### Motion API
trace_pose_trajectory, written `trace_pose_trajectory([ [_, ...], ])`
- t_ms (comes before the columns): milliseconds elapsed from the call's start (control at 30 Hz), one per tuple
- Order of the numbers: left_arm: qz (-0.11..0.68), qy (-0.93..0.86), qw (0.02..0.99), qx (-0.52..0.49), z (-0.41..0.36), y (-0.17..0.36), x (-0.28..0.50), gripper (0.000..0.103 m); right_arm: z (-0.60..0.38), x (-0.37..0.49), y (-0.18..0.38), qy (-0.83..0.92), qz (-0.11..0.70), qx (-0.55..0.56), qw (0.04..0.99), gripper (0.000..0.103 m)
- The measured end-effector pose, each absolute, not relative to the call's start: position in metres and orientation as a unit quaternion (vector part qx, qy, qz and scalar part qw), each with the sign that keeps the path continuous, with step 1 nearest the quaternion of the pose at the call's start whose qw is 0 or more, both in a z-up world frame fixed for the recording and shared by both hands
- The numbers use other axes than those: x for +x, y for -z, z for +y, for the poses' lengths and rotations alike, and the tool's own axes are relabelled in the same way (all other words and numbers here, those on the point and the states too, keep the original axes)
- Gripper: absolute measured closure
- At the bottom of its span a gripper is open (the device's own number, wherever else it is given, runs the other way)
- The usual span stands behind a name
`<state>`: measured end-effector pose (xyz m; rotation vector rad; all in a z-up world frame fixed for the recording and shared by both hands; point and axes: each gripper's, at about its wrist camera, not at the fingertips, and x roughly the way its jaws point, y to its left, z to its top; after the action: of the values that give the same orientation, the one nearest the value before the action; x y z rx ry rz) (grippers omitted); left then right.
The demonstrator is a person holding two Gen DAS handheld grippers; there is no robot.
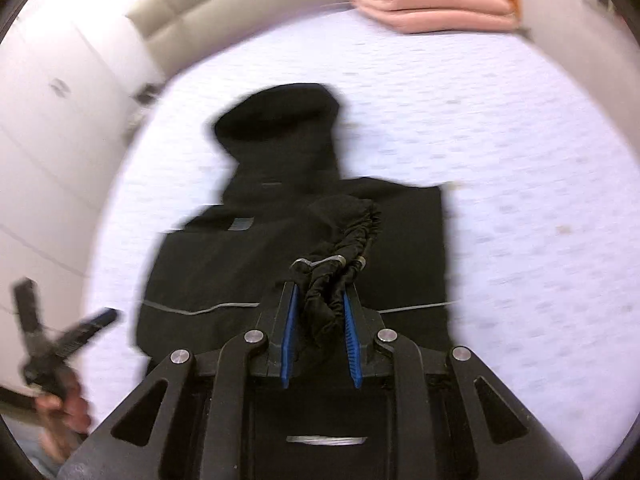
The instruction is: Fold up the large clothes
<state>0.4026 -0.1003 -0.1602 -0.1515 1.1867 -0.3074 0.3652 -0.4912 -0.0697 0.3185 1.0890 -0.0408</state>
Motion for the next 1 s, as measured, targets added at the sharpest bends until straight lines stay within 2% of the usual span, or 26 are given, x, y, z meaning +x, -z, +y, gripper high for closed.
trace_pose_trajectory([
  [167, 0.605, 0.129, 0.785, -0.045, -0.123, 0.22, 0.421, 0.061, -0.523, 0.372, 0.166, 0.054, 0.594, 0.095, 0.797, 0.076],
  [267, 0.603, 0.128, 0.785, -0.059, -0.118, 0.227, 0.421, 0.061, -0.535, 0.365, 0.21, 0.053, 0.613, 0.108, 0.781, 0.076],
  [367, 0.602, 0.131, 0.786, -0.045, -0.121, 0.225, 0.419, 0.061, -0.55, 0.361, 0.213, 0.054, 0.61, 0.148, 0.776, 0.074],
  [433, 0.603, 0.13, 0.787, -0.028, -0.124, 0.222, 0.419, 0.06, -0.554, 0.358, 0.21, 0.061, 0.616, 0.149, 0.771, 0.065],
  [467, 0.603, 0.129, 0.787, -0.022, -0.126, 0.218, 0.419, 0.06, -0.556, 0.357, 0.205, 0.07, 0.619, 0.147, 0.769, 0.053],
  [500, 0.601, 0.129, 0.789, -0.021, -0.126, 0.21, 0.418, 0.06, -0.559, 0.355, 0.198, 0.075, 0.619, 0.145, 0.768, 0.049],
  [667, 0.555, 0.149, 0.817, -0.042, -0.124, 0.157, 0.424, 0.06, -0.554, 0.351, 0.13, 0.069, 0.579, 0.153, 0.798, 0.046],
  [767, 0.544, 0.157, 0.823, -0.052, -0.131, 0.149, 0.437, 0.06, -0.53, 0.366, 0.114, 0.04, 0.565, 0.147, 0.811, 0.044],
  [867, 0.552, 0.144, 0.82, -0.044, -0.138, 0.165, 0.45, 0.06, -0.495, 0.384, 0.13, 0.015, 0.579, 0.102, 0.809, 0.042],
  [1000, 0.589, 0.121, 0.797, -0.052, -0.136, 0.21, 0.458, 0.061, -0.468, 0.388, 0.178, 0.023, 0.61, 0.04, 0.791, 0.042],
])
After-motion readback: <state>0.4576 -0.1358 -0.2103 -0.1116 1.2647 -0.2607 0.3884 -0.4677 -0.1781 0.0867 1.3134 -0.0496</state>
